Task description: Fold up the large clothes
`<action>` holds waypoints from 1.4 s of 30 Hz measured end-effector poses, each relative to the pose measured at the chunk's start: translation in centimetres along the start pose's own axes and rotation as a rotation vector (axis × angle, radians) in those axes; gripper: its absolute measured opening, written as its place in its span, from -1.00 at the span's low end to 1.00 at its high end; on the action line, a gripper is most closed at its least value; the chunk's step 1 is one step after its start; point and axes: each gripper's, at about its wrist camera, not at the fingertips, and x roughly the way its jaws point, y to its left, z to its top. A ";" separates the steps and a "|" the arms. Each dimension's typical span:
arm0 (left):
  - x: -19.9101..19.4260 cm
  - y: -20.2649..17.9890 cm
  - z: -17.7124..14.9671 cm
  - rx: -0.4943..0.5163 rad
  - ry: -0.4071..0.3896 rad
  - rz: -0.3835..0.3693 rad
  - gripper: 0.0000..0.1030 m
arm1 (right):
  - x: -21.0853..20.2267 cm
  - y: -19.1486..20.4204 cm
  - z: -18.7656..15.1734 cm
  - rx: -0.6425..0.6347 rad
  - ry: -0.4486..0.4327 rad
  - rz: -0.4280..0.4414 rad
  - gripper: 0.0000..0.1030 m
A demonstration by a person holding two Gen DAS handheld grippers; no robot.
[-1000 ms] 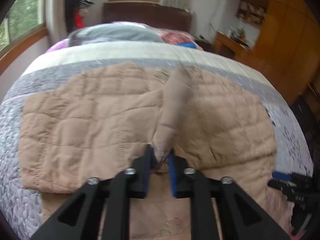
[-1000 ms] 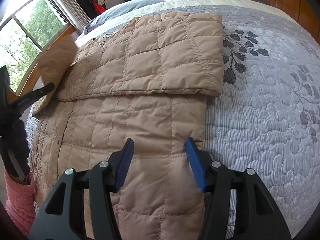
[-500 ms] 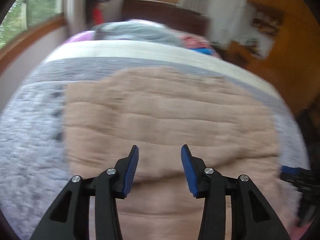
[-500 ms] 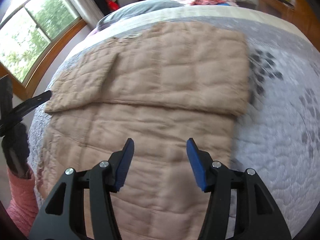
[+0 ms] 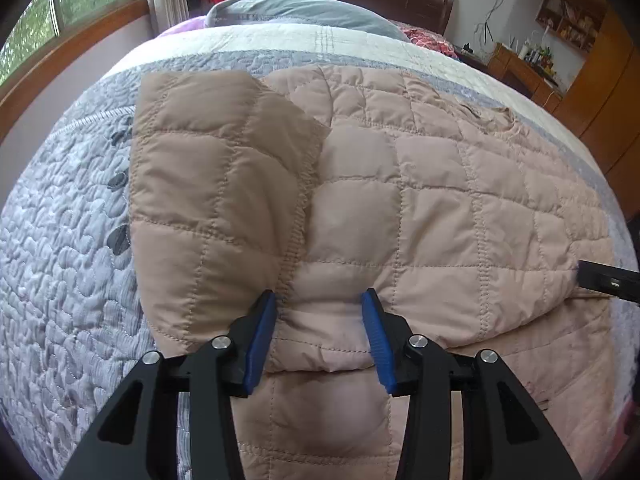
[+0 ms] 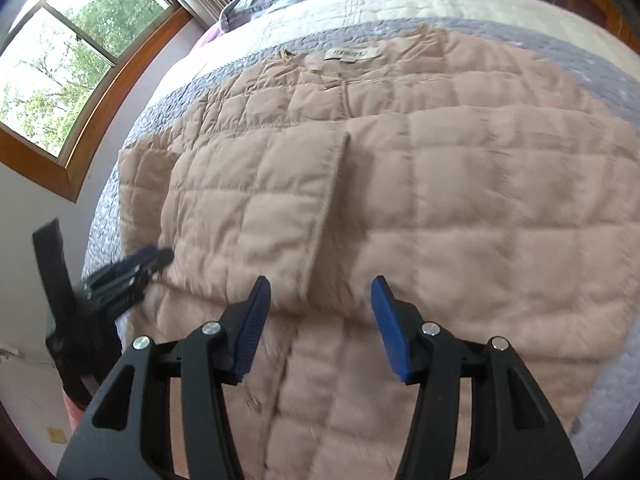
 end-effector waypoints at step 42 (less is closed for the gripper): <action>-2.4 -5.9 3.0 0.068 -0.145 -0.003 -0.19 | -11.1 -9.7 -3.2 0.092 -0.321 -0.142 -0.69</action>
